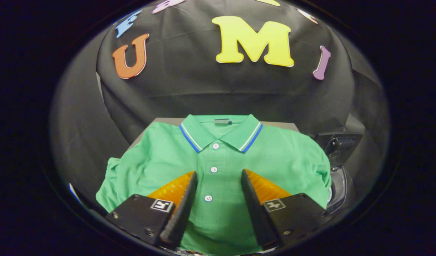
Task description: Put the clothes into the washing machine and then close the washing machine lid.
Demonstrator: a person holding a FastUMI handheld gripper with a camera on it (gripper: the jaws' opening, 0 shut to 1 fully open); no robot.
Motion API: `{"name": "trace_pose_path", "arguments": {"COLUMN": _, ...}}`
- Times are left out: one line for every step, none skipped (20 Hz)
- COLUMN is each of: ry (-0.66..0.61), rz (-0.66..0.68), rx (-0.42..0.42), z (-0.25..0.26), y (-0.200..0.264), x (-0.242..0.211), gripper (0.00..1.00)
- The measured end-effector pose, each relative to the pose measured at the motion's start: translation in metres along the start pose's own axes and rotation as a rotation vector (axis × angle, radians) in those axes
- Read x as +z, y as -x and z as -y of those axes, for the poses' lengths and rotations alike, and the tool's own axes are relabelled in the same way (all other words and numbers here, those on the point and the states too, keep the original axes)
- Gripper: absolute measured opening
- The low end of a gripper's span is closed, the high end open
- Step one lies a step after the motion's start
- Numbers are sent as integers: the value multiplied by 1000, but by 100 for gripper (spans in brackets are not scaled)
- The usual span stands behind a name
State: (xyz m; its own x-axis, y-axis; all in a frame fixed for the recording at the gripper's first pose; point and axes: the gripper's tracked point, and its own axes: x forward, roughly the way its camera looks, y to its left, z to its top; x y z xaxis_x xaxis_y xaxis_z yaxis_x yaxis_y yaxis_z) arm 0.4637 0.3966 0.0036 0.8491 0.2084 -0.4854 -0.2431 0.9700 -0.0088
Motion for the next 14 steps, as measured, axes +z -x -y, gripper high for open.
{"name": "trace_pose_path", "arguments": {"ry": -14, "rz": 4, "rx": 2, "z": 4, "y": 0, "x": -1, "gripper": 64}}
{"name": "trace_pose_path", "arguments": {"ry": -33, "rz": 0, "rx": 15, "z": 7, "y": 2, "x": -3, "gripper": 52}}
{"name": "trace_pose_path", "arguments": {"ry": -56, "rz": -9, "rx": 37, "z": 10, "y": 6, "x": -3, "gripper": 40}}
{"name": "trace_pose_path", "arguments": {"ry": -73, "rz": -18, "rx": 61, "z": 11, "y": 7, "x": -5, "gripper": 29}}
{"name": "trace_pose_path", "arguments": {"ry": -83, "rz": -28, "rx": 86, "z": 12, "y": 9, "x": -6, "gripper": 24}}
{"name": "trace_pose_path", "arguments": {"ry": -86, "rz": -38, "rx": 114, "z": 13, "y": 12, "x": -6, "gripper": 16}}
{"name": "trace_pose_path", "arguments": {"ry": -94, "rz": -47, "rx": 136, "z": 14, "y": 16, "x": -10, "gripper": 14}}
{"name": "trace_pose_path", "arguments": {"ry": -109, "rz": -53, "rx": 162, "z": 15, "y": 22, "x": -14, "gripper": 11}}
{"name": "trace_pose_path", "arguments": {"ry": -119, "rz": -59, "rx": 182, "z": 15, "y": 27, "x": -17, "gripper": 10}}
{"name": "trace_pose_path", "arguments": {"ry": -133, "rz": -48, "rx": 212, "z": 16, "y": 31, "x": -17, "gripper": 9}}
{"name": "trace_pose_path", "arguments": {"ry": -134, "rz": -42, "rx": 218, "z": 19, "y": 35, "x": -18, "gripper": 8}}
{"name": "trace_pose_path", "arguments": {"ry": -136, "rz": -22, "rx": 240, "z": 19, "y": 41, "x": -14, "gripper": 8}}
{"name": "trace_pose_path", "arguments": {"ry": -138, "rz": 8, "rx": 263, "z": 19, "y": 49, "x": -9, "gripper": 8}}
{"name": "trace_pose_path", "arguments": {"ry": -139, "rz": 37, "rx": 277, "z": 21, "y": 55, "x": -6, "gripper": 8}}
